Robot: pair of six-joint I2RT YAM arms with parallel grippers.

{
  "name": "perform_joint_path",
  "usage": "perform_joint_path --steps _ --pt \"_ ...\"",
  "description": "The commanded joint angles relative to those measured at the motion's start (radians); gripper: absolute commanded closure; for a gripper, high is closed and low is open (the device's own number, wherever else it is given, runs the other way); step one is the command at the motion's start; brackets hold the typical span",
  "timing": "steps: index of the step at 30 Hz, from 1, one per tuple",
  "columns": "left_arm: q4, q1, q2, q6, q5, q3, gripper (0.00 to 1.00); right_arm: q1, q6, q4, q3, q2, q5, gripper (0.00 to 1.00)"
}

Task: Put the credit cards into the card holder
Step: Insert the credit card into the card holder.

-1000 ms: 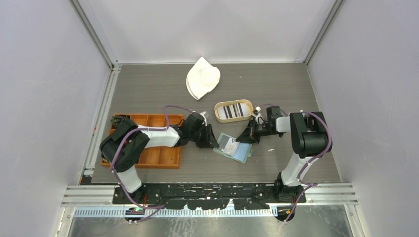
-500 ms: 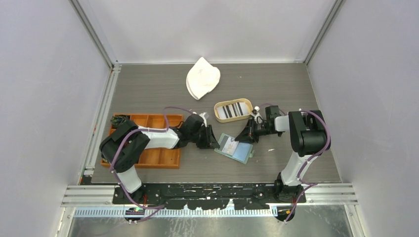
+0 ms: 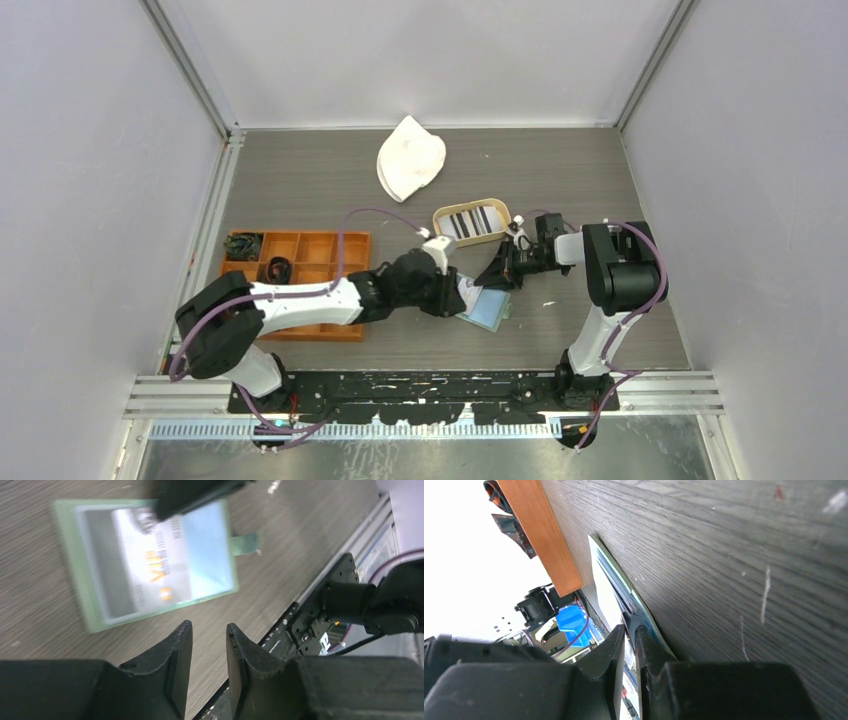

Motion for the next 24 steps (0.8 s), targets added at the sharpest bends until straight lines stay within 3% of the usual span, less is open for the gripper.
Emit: perform_joint_path --steps 1,5,9,17,24 --pt "-0.010 -0.110 0.068 0.127 -0.159 0.121 0.71 0.009 -0.018 -0.001 0.031 0.007 -0.009 0.81" --pt "-0.076 -0.147 0.183 0.133 -0.211 0.232 0.82 0.008 -0.020 -0.004 0.031 0.006 -0.009 0.80" --pt "-0.145 -0.160 0.300 0.133 -0.231 0.339 0.86 0.009 -0.022 -0.007 0.034 0.007 -0.006 0.80" --pt "-0.251 -0.162 0.428 0.146 -0.291 0.465 0.86 0.009 -0.025 -0.015 0.039 0.015 -0.004 0.80" --pt "-0.333 -0.163 0.441 0.152 -0.408 0.485 0.80 0.008 -0.026 -0.018 0.039 0.016 -0.002 0.78"
